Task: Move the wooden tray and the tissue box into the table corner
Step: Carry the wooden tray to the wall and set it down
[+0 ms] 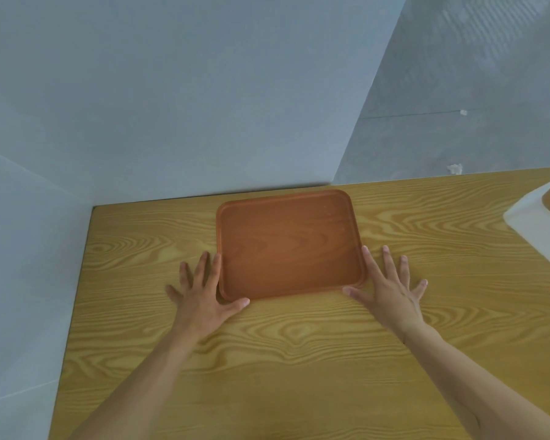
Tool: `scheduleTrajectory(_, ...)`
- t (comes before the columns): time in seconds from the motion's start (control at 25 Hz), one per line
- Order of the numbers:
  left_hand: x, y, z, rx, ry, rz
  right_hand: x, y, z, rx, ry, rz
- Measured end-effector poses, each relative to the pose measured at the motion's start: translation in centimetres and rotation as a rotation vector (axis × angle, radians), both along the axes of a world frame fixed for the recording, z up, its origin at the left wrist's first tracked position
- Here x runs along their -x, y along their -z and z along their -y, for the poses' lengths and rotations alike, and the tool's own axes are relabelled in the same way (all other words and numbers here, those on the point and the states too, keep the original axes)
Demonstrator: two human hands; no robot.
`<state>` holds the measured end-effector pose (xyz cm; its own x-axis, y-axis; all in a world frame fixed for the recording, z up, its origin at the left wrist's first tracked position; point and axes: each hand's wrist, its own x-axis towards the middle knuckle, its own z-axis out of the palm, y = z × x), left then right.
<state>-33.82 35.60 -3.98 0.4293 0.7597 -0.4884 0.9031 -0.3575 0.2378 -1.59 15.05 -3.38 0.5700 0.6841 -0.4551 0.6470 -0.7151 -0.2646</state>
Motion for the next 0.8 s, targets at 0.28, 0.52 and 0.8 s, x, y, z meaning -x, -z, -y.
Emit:
scheduleTrajectory(0.28, -1.5, -0.6, -3.3, 0.057, 0.000, -0.029, -1.1, -0.2, -2.9, 0.028, 0.019, -0.007)
scheduleTrajectory(0.52, -1.5, -0.4, -3.9, 0.072, 0.025, -0.029, -0.9, -0.4, -3.2, 0.013, 0.036, -0.004)
scheduleTrajectory(0.8, -2.2, -1.5, -4.2, 0.066, 0.036, -0.060, 0.6, -1.7, -3.6, 0.028, 0.063, -0.010)
